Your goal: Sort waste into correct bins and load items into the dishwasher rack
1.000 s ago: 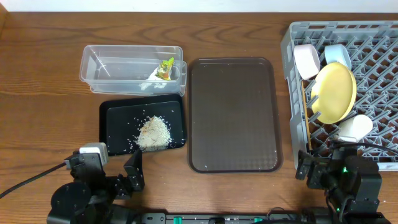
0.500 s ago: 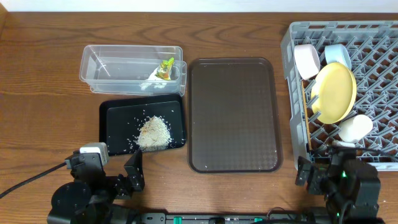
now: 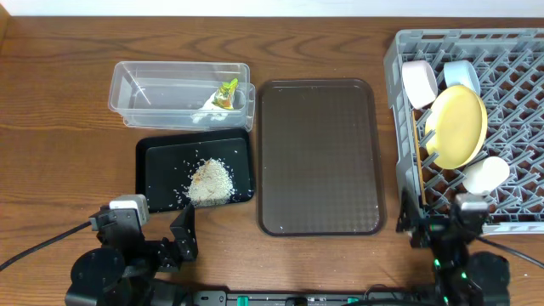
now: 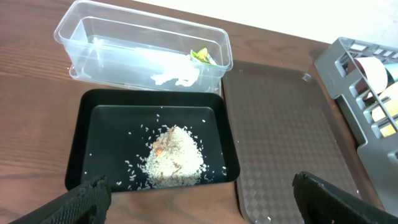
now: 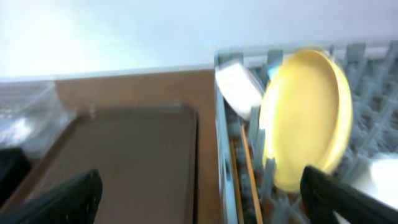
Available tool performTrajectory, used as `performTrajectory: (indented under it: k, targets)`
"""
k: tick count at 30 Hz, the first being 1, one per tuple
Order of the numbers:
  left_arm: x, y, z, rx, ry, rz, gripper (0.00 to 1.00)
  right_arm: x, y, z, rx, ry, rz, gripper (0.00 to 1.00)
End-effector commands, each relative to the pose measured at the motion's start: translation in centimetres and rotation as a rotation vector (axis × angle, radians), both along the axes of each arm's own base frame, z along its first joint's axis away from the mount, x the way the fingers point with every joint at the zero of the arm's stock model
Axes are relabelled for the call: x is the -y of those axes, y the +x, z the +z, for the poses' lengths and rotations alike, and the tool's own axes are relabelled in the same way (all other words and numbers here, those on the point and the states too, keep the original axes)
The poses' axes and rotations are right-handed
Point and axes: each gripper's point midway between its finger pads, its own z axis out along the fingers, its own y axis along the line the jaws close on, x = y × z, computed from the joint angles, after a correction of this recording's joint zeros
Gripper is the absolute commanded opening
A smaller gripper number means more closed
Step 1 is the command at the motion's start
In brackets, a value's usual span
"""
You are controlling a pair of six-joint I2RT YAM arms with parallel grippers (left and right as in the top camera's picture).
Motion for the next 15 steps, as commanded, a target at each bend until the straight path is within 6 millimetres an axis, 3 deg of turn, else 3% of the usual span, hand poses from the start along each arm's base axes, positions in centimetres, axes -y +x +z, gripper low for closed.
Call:
performTrajectory:
  k: [1, 6, 15]
  targets:
    - [0.1, 0.0, -0.1, 0.001, 0.011, -0.013, 0.95, -0.2, 1.9, -1.3, 0.082, -0.016, 0.001, 0.99]
    - [0.1, 0.0, -0.1, 0.001, 0.011, -0.013, 0.95, -0.4, 3.5, -2.7, 0.198, -0.008, 0.001, 0.99]
    - [0.1, 0.0, -0.1, 0.001, 0.011, -0.013, 0.95, -0.8, 3.3, -4.7, 0.113, -0.01, 0.028, 0.99]
